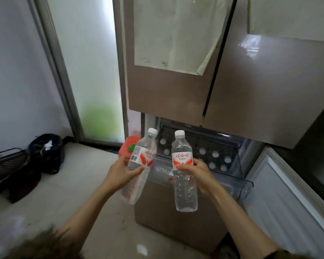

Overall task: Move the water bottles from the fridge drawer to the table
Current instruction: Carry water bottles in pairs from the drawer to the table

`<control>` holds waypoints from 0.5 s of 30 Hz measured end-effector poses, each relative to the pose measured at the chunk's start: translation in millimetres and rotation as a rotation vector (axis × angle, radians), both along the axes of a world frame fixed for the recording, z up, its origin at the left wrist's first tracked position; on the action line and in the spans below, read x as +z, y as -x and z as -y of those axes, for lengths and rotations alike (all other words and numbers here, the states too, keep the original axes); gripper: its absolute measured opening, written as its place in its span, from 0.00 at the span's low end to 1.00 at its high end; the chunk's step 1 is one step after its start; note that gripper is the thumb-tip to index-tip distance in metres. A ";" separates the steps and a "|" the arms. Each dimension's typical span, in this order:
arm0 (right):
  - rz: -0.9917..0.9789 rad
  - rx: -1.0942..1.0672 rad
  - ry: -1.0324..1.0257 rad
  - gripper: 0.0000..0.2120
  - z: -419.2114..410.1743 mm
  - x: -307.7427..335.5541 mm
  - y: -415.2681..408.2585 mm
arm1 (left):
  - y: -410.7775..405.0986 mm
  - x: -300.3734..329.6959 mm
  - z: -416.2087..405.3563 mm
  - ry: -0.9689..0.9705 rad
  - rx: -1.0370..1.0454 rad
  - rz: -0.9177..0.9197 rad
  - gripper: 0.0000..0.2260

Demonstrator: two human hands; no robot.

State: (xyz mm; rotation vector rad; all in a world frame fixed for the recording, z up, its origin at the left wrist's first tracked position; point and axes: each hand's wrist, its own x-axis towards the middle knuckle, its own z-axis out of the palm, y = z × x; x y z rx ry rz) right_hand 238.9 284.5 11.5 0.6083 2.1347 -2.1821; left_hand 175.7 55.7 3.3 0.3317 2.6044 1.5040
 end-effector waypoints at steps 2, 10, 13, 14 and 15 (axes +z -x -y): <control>-0.028 0.069 -0.084 0.16 26.7 4.9 3.2 | -13.1 -0.4 28.2 -0.113 0.099 0.081 0.21; -0.119 0.389 -0.138 0.18 186.3 10.2 32.1 | -55.1 -11.8 192.9 -0.412 0.495 0.214 0.22; -0.120 0.494 -0.097 0.20 265.4 10.3 47.3 | -72.0 -14.2 267.8 -0.535 0.651 0.245 0.25; -0.117 0.515 -0.086 0.23 293.7 8.4 52.2 | -77.9 -15.7 294.3 -0.571 0.694 0.250 0.26; -0.117 0.538 -0.092 0.26 322.9 5.4 56.7 | -84.0 -17.9 322.0 -0.600 0.739 0.255 0.28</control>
